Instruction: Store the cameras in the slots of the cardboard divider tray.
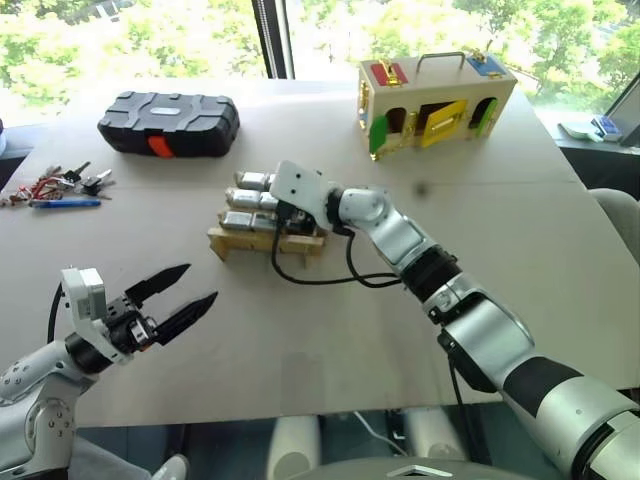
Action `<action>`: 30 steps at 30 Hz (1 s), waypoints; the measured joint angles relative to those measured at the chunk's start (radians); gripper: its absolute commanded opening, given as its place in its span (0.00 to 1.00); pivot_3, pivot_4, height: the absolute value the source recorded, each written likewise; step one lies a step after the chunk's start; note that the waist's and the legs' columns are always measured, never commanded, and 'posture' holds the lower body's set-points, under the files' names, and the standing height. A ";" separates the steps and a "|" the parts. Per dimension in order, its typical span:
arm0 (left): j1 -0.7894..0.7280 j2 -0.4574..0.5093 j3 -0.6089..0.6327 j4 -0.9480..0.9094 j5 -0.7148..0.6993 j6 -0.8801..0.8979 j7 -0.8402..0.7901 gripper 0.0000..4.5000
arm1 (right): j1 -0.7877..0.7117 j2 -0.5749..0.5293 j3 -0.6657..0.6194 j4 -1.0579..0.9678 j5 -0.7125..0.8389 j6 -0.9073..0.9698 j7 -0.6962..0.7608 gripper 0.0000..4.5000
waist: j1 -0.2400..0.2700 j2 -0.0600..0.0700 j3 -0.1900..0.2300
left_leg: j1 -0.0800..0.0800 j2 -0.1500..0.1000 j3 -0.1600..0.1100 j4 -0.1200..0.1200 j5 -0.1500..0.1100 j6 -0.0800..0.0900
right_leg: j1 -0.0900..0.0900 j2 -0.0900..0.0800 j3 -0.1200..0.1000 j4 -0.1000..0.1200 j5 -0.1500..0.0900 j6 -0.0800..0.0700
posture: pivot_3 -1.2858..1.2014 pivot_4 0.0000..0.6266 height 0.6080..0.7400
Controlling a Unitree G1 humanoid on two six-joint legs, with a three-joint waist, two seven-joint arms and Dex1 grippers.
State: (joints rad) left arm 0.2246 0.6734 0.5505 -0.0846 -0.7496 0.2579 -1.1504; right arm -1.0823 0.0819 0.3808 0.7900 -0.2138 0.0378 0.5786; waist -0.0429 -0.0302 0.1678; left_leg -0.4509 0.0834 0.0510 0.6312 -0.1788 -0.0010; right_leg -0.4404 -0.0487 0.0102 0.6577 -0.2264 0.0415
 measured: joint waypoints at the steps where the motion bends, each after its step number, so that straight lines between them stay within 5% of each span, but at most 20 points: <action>1: 0.002 0.000 0.000 0.000 0.000 0.000 0.000 1.00 | 0.000 -0.001 -0.004 0.004 -0.002 -0.001 -0.004 0.76 | -0.001 0.000 0.000 | 0.000 0.000 0.000 0.000 0.000 0.000 | 0.000 0.000 0.000 0.000 0.000 0.000 | 0.52 0.24 1.00; 7: -0.009 -0.001 -0.002 -0.002 0.000 0.000 0.002 1.00 | 0.026 -0.018 -0.022 -0.045 0.018 -0.007 0.019 0.76 | 0.000 0.000 0.000 | 0.000 0.000 0.000 -0.001 0.002 0.004 | 0.000 0.000 0.000 0.000 0.000 0.000 | 0.52 0.24 1.00; 11: -0.022 -0.002 -0.005 -0.002 0.000 -0.002 -0.004 1.00 | 0.109 -0.054 -0.075 -0.322 0.120 0.112 0.099 0.98 | 0.003 -0.001 0.000 | -0.001 0.000 0.000 -0.001 0.002 0.004 | 0.000 0.000 0.000 0.000 0.000 0.000 | 0.52 0.24 1.00; 18: -0.064 0.008 -0.047 0.001 0.002 0.006 -0.054 1.00 | 0.402 -0.264 -0.187 -0.937 0.203 0.580 0.100 0.98 | 0.012 -0.002 -0.001 | -0.001 -0.001 0.000 -0.001 0.000 0.000 | 0.000 -0.002 -0.001 -0.001 0.000 0.000 | 0.52 0.24 1.00; 24: -0.094 0.037 -0.093 -0.010 0.007 0.018 -0.100 1.00 | 0.543 -0.343 -0.303 -1.013 0.188 0.768 -0.036 0.98 | 0.000 -0.001 -0.001 | 0.000 0.000 0.003 -0.001 0.002 0.004 | -0.002 0.000 0.003 0.000 0.000 0.000 | 0.52 0.24 1.00; 30: -0.153 0.051 -0.129 -0.010 0.003 0.043 -0.123 1.00 | 0.541 -0.314 -0.306 -0.944 0.215 0.743 -0.079 0.98 | 0.000 -0.001 -0.001 | 0.000 0.000 0.004 -0.001 0.003 0.004 | -0.003 0.002 0.005 0.000 0.000 0.000 | 0.52 0.24 1.00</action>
State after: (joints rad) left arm 0.0720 0.7247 0.4212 -0.0948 -0.7468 0.3006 -1.2732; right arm -0.5418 -0.2317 0.0748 -0.1543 0.0007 0.7812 0.4998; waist -0.0433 -0.0312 0.1672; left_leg -0.4513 0.0835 0.0553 0.6302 -0.1762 0.0034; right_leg -0.4434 -0.0471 0.0156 0.6582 -0.2266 0.0417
